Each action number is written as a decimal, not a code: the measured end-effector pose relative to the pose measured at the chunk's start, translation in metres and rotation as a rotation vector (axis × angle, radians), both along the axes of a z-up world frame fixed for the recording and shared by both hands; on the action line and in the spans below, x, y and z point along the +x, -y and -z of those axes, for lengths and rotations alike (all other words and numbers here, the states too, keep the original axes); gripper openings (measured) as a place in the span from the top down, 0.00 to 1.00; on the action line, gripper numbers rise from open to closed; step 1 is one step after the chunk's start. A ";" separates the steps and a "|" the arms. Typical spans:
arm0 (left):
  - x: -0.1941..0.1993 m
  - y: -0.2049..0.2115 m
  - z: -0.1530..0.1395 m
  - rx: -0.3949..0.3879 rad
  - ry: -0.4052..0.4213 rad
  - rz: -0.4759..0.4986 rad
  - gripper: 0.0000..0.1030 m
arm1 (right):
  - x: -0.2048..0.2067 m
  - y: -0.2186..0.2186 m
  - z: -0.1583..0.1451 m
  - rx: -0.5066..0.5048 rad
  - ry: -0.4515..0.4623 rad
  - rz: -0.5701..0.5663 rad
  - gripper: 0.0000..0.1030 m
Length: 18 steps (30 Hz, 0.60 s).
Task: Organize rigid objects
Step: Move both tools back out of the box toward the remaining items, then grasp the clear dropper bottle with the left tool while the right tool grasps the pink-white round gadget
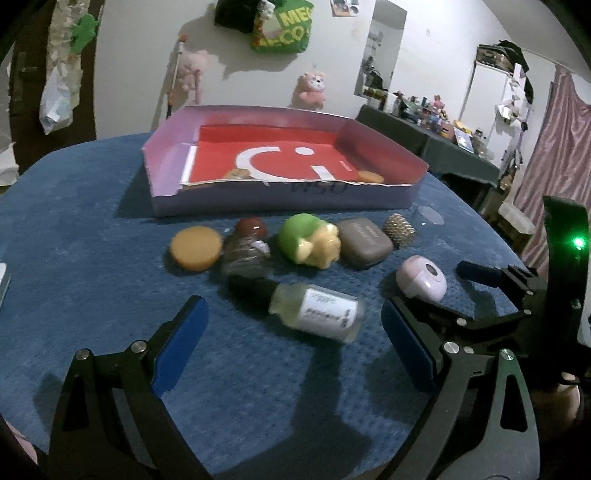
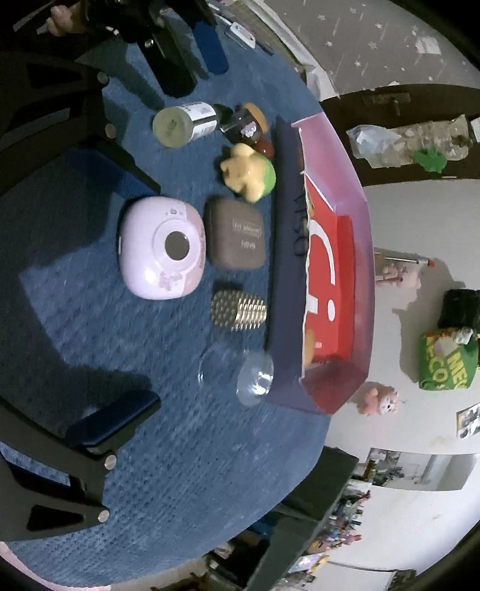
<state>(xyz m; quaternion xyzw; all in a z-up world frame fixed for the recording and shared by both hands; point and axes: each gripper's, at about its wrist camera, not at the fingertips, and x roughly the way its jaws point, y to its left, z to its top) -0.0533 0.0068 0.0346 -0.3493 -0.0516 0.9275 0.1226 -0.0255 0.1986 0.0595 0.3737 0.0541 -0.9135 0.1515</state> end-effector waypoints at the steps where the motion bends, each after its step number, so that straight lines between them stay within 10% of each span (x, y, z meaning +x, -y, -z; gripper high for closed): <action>1: -0.002 -0.002 0.000 0.000 0.002 0.001 0.07 | 0.000 -0.002 -0.001 -0.005 0.002 -0.005 0.00; 18: -0.001 0.030 0.011 -0.014 0.112 -0.038 0.05 | 0.003 -0.008 -0.003 -0.051 -0.010 -0.054 0.00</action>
